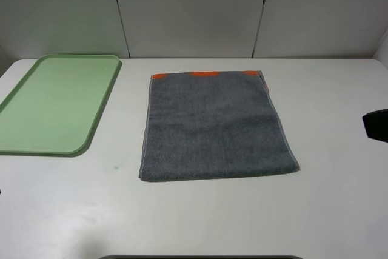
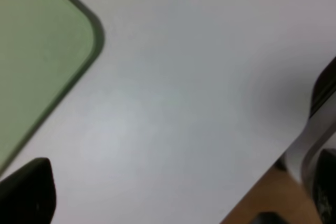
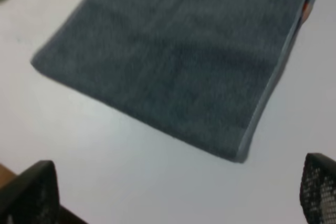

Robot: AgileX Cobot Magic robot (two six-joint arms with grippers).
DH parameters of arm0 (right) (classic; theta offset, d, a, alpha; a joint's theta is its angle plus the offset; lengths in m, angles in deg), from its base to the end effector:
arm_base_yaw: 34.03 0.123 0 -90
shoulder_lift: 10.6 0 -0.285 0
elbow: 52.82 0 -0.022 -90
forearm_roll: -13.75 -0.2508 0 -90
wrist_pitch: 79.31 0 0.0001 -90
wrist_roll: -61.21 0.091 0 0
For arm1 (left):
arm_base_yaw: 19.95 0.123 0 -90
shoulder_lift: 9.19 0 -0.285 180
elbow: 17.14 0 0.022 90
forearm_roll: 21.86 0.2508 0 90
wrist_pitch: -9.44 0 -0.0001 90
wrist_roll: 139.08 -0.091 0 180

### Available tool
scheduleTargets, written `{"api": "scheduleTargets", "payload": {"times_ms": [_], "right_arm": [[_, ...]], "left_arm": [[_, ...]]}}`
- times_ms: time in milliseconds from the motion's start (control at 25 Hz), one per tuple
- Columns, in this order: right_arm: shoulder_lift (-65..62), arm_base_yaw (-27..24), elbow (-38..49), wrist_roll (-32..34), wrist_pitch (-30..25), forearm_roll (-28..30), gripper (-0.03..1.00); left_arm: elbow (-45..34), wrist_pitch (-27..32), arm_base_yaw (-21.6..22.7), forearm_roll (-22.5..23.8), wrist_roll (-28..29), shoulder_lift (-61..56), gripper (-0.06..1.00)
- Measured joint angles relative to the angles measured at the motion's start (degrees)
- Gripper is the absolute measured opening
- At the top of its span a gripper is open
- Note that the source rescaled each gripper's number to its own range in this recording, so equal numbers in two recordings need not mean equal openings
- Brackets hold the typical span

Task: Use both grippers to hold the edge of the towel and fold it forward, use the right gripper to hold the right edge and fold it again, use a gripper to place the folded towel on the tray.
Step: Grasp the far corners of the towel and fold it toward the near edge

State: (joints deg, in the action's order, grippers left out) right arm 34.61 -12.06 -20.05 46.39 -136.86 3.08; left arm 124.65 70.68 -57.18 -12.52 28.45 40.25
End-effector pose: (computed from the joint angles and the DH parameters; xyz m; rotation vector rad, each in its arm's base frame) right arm 0.0905 0.0519 0.3353 -0.7059 2.2568 0.2945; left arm 0.0964 -0.0570 0.2949 1.1283 2.3174 0.0540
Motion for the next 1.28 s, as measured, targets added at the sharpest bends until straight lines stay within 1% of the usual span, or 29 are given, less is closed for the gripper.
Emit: {"api": "scheduleTargets", "payload": {"times_ms": [160, 320, 440, 480, 520, 560, 680, 800, 1040, 1280], "right_arm": [[4.4, 0.0, 0.0, -8.3, 0.4, 0.0, 1.00], [8.7, 0.0, 0.0, -16.3, 1.8, 0.0, 1.00], [11.7, 0.0, 0.0, -19.5, 1.9, -0.2, 1.00], [12.7, 0.0, 0.0, -20.3, 1.9, -0.2, 1.00], [13.4, 0.0, 0.0, -21.2, 1.9, -0.2, 1.00], [14.2, 0.0, 0.0, -22.0, 1.9, -0.2, 1.00], [16.8, 0.0, 0.0, -25.2, 2.1, -0.4, 1.00], [20.1, 0.0, 0.0, -28.0, 2.8, -0.6, 1.00], [26.0, 0.0, 0.0, -30.7, 3.9, -0.7, 1.00], [31.3, 0.0, 0.0, -37.7, 7.7, -0.8, 1.00]], "left_arm": [[0.0, -0.3, -5.1, 4.4, 0.0, 3.3, 0.99], [0.0, -2.2, -10.5, 9.3, 0.0, 6.7, 0.99], [0.0, -4.0, -13.6, 12.5, 0.0, 9.1, 0.99], [0.0, -4.0, -13.6, 12.5, 0.0, 9.1, 0.99], [0.0, -5.5, -15.3, 14.5, 0.0, 10.7, 0.99], [0.0, -6.6, -16.0, 15.0, 0.0, 11.4, 0.99], [0.0, -10.0, -17.1, 16.4, 0.0, 14.0, 0.99], [0.0, -13.5, -17.2, 16.8, 0.0, 17.2, 0.99], [0.0, -20.2, -17.2, 16.9, 0.0, 25.0, 0.99], [0.0, -27.1, -17.2, 18.1, 0.1, 32.2, 0.99]]}}
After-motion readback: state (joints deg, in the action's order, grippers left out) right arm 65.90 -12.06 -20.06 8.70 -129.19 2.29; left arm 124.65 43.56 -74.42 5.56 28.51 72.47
